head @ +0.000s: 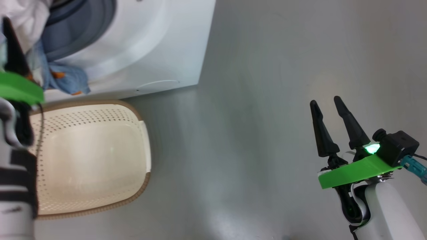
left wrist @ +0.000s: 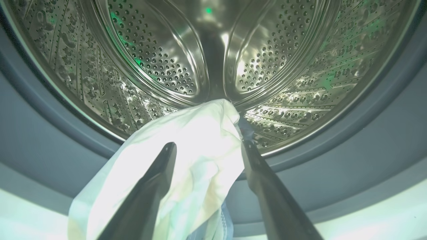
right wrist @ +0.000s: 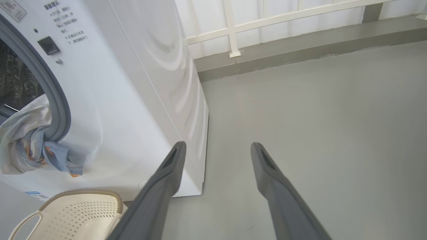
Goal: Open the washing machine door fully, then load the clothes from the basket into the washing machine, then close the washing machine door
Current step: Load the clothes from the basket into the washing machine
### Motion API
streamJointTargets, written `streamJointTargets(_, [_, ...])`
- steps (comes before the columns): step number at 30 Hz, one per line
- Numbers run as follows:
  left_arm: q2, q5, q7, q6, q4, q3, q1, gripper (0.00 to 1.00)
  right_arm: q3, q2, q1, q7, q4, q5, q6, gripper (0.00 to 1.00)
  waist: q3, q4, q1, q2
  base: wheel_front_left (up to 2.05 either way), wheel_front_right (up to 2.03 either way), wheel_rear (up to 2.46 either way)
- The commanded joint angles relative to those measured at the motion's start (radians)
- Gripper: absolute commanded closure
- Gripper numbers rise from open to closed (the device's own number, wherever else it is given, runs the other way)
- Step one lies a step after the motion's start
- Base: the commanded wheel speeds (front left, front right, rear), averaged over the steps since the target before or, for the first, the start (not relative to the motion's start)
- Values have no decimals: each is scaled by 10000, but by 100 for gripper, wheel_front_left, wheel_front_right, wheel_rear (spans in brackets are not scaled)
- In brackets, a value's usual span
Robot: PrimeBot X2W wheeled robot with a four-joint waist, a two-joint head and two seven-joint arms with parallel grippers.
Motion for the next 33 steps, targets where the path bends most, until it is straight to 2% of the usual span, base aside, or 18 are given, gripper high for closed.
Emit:
streamJointTargets(1, [335, 43, -51, -14, -420, 252, 405, 0, 152, -98, 83, -49, -184, -106, 17, 0, -210, 217, 0, 0, 0, 0, 0])
streamJointTargets(9, [-156, 59, -51, -15, -1607, 556, 2071, 0, -9, -331, 329, -49, -183, -93, 17, 0, -592, 624, 0, 0, 0, 0, 0])
streamJointTargets(14, [-264, 239, -51, -15, -2330, 579, 2994, 0, -81, -445, 401, -49, -217, -79, 17, 0, -634, 774, 0, 0, 0, 0, 0])
streamJointTargets(27, [-553, 266, -51, -15, -4397, 1114, 5620, 0, -158, -557, 515, -49, -270, -74, 17, 0, -697, 794, 0, 0, 0, 0, 0])
streamJointTargets(33, [-743, 288, -51, -15, -4887, 1353, 6150, 0, -212, -565, 525, -49, -295, -63, 17, 0, -664, 798, 0, 0, 0, 0, 0])
